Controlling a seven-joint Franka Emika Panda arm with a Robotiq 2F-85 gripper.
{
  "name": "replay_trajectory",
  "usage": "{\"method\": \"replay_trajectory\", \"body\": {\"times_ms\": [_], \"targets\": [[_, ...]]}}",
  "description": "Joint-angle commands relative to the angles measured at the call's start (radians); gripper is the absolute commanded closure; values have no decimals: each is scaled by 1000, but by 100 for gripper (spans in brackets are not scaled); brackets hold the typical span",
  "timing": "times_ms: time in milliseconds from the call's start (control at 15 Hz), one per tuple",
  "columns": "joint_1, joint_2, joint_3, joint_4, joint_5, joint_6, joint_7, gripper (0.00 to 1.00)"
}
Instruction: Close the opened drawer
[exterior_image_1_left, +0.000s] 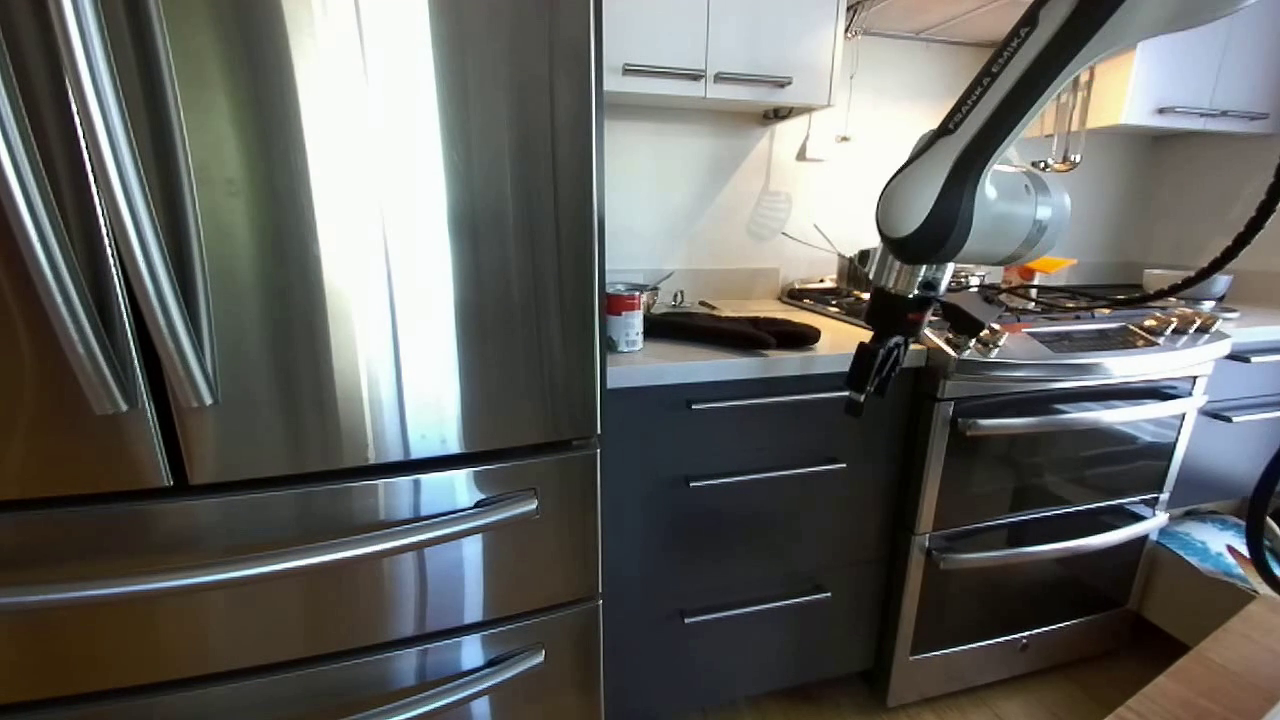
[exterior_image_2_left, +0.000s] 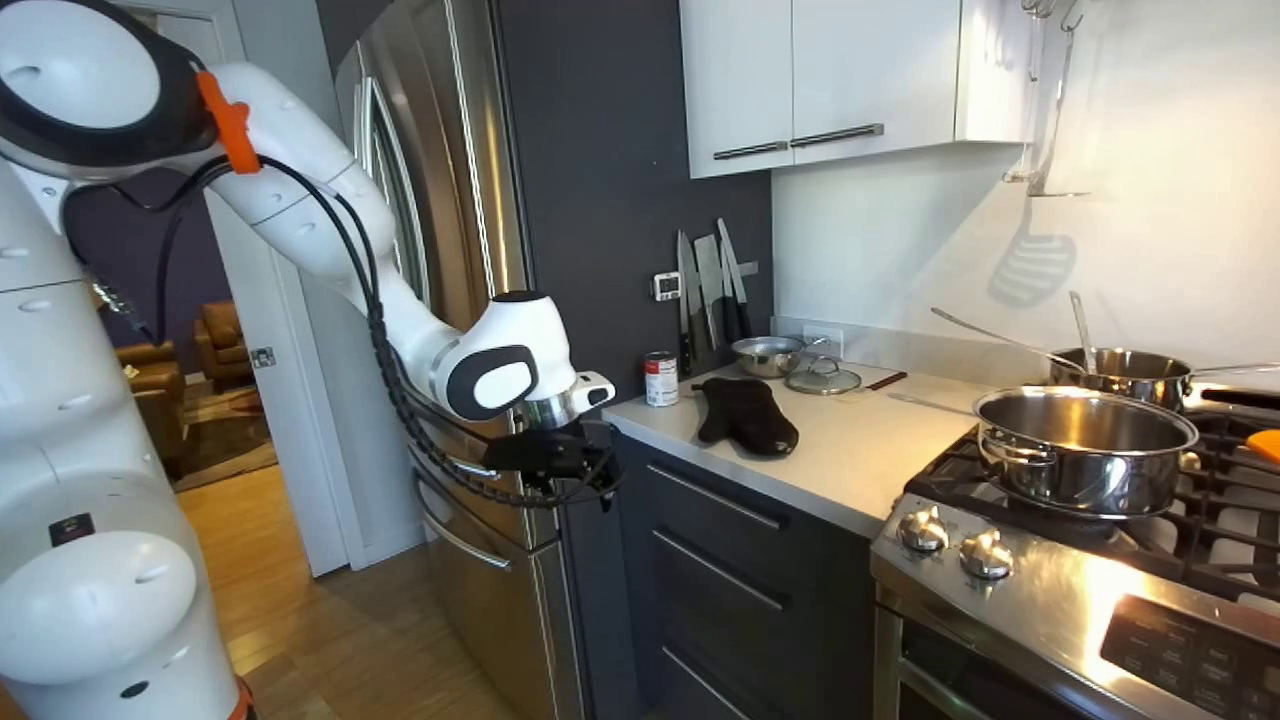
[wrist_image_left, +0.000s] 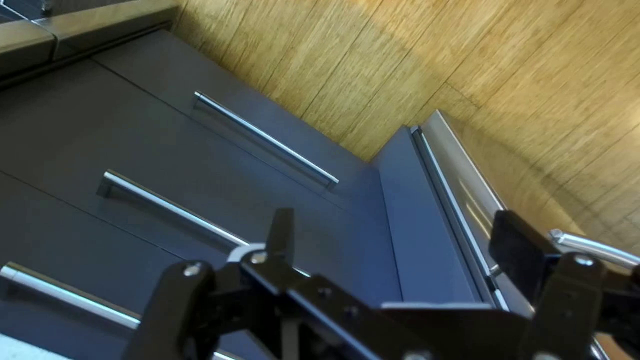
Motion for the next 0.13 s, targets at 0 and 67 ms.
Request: {"method": "replay_trajectory", "body": {"times_ms": [0,67], "targets": [[40,-23,-42,-3,4,-18,-13,0],[44,-37,-46,-8,8,-24,-21,0]]}}
